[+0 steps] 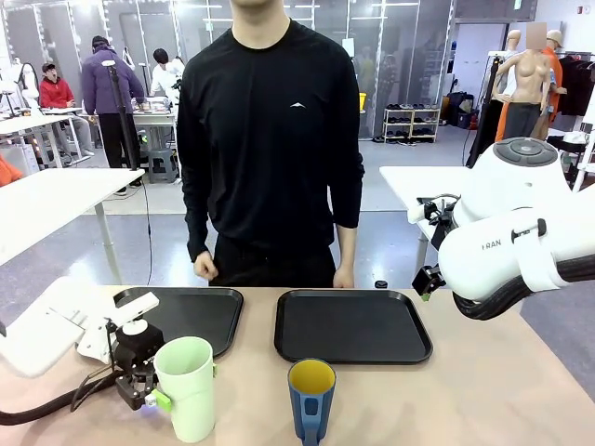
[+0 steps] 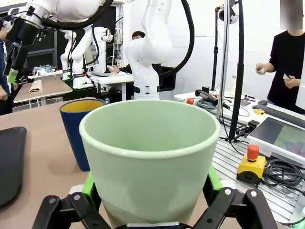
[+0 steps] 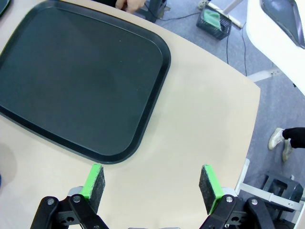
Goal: Sort and store the cups by type.
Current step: Pick up the Reusable plastic cup.
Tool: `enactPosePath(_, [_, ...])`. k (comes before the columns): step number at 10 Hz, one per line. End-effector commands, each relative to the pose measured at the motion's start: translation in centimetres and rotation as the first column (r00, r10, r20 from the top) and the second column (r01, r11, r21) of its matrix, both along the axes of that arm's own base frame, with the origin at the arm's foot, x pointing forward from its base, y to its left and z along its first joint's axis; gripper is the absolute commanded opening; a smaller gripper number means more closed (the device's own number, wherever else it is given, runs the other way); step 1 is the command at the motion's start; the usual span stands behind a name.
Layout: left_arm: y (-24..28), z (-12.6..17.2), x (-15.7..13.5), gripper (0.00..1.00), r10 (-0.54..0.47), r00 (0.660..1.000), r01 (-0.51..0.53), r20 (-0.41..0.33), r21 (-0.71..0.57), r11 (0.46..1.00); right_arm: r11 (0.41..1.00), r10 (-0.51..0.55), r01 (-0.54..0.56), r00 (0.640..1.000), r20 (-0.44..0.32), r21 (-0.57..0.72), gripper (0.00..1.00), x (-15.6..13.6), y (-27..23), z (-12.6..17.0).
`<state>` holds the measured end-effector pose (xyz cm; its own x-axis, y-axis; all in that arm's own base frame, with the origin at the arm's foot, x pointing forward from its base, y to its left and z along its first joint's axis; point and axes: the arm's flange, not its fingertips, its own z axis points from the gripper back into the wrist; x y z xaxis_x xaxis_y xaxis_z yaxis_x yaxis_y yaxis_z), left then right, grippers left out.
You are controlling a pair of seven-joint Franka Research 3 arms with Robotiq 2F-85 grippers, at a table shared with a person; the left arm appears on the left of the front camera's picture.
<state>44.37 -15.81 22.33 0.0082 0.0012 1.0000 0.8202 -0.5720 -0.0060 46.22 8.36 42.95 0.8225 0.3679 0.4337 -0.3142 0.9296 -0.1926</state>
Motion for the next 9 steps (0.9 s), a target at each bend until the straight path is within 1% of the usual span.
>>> enactPosePath(1, [0.77,-2.62,-1.33,1.0,-0.021,0.999,0.022,0.039,-0.026,0.999,1.0,-0.001,0.001,1.0,0.003,-0.014,1.0,0.01,-0.08,-0.03])
enactPosePath(2, [0.65,-2.67,-1.35,1.0,-0.023,0.999,0.024,0.046,-0.028,0.999,1.0,-0.001,0.001,1.0,0.003,-0.014,1.0,0.01,-0.08,-0.03])
enactPosePath(6, [0.54,-2.81,-1.42,0.66,-0.017,0.997,0.018,0.077,-0.011,1.0,1.0,-0.001,0.001,1.0,0.003,-0.014,1.0,0.01,-0.08,-0.03])
enactPosePath(7, [0.6,-2.76,-1.45,0.57,-0.01,0.997,0.011,0.074,-0.004,1.0,1.0,-0.001,0.001,1.0,0.003,-0.014,1.0,0.01,-0.08,-0.03])
enactPosePath(8, [0.74,-2.56,-1.42,0.49,0.008,0.997,-0.008,0.07,0.008,1.0,1.0,-0.001,0.001,1.0,0.003,-0.014,1.0,0.01,-0.08,-0.03])
enactPosePath(9, [0.99,-2.1,-1.38,0.4,0.044,0.995,-0.046,0.085,0.032,0.998,1.0,-0.001,0.001,1.0,0.003,-0.014,1.0,0.01,-0.08,-0.03])
